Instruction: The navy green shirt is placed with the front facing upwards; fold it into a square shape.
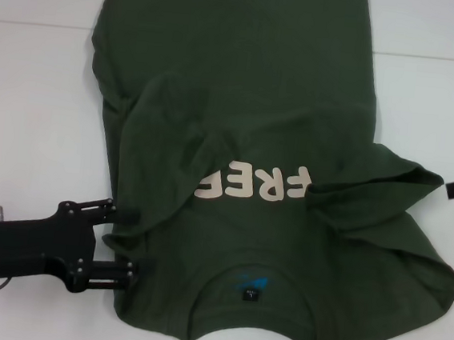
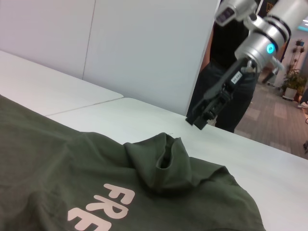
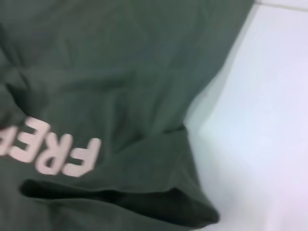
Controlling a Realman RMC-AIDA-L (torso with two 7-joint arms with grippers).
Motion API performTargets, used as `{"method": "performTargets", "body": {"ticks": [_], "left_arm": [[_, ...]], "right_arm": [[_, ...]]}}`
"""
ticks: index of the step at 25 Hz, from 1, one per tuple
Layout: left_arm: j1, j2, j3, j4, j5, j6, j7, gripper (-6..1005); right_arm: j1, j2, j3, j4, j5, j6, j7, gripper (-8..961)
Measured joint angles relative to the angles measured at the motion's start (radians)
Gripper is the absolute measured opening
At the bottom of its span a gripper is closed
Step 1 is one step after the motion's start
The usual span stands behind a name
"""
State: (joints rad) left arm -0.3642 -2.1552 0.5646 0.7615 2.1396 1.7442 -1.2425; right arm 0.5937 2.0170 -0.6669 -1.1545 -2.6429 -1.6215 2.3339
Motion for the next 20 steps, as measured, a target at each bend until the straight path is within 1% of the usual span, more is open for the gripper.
{"method": "performTargets", "body": {"ticks": [1,3,6,11,16,20], "left_arm": [[-0.001,0.000,0.000,-0.001,0.001,0.000,0.000,824],[-0.002,0.000,0.000,-0.001,0.002,0.000,0.000,824],[-0.002,0.000,0.000,-0.001,0.001,0.000,0.000,824],[0.000,-0.001,0.000,-0.003,0.003,-0.001,0.000,825],[-0.001,-0.003,0.000,-0.003,0.003,-0.008,0.001,825],[-0.001,-0.004,0.000,-0.004,0.003,-0.009,0.002,825]], "right_arm": [[-0.005,-0.014,0.018,0.046,0.027,0.005,-0.013,945],[-0.011,-0.036,0.046,0.122,0.067,0.021,-0.036,945],[-0.026,-0.053,0.093,0.223,0.122,0.054,-0.076,945],[-0.058,-0.059,0.165,0.294,0.204,0.075,-0.131,945],[-0.093,-0.061,0.220,0.364,0.329,0.081,-0.167,945],[-0.095,-0.062,0.241,0.391,0.351,0.100,-0.155,944]]}}
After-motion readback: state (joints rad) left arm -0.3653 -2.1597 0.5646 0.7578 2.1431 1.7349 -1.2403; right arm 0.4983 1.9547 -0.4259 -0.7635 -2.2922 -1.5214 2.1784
